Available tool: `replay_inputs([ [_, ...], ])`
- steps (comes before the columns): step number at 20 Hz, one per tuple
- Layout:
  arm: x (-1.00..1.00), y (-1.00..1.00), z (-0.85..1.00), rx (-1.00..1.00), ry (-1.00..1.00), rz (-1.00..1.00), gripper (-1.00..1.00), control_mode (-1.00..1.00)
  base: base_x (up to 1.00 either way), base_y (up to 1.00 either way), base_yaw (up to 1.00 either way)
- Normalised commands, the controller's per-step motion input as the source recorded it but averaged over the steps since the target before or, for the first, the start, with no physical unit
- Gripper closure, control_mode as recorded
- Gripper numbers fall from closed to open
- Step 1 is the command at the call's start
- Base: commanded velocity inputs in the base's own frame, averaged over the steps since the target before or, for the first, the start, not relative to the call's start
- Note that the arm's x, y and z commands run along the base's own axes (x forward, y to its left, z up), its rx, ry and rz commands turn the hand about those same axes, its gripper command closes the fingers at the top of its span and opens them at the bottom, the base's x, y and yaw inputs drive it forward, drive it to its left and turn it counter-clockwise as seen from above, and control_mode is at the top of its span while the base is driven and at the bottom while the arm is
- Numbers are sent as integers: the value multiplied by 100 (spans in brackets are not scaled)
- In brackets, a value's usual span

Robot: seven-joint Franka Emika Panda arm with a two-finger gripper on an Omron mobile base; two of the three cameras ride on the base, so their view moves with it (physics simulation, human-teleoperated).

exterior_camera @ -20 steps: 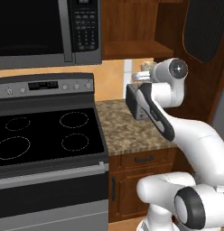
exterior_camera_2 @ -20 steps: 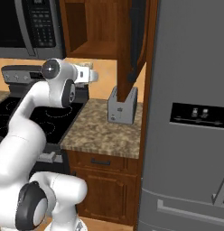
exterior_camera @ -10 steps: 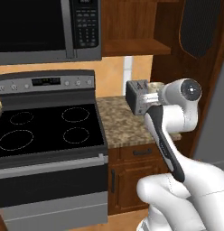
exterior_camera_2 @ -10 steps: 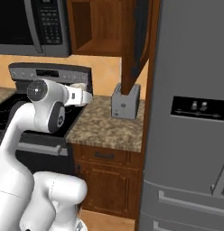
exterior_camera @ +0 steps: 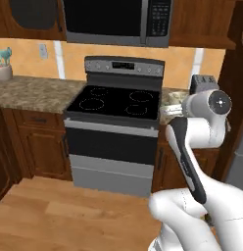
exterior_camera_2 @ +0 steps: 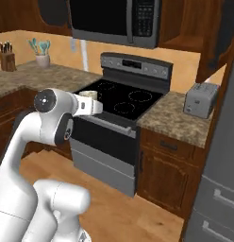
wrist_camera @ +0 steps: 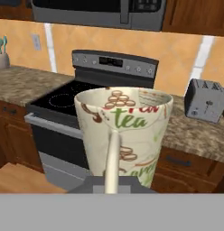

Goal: Gather all objects into one cabinet and sort the glasses and bowls to opposite sides.

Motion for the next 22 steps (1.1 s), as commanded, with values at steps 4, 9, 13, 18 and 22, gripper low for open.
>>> replay_inputs([
  [4, 0, 0, 0, 0, 0, 0, 100, 100, -52, 23, 94],
  [9, 0, 0, 0, 0, 0, 0, 100, 100, -27, 40, 99],
  [13, 0, 0, 0, 0, 0, 0, 100, 100, -6, 40, 100],
  [18, 0, 0, 0, 0, 0, 0, 100, 100, -1, 9, 100],
  [22, 0, 0, 0, 0, 0, 0, 100, 100, 0, 0, 100],
])
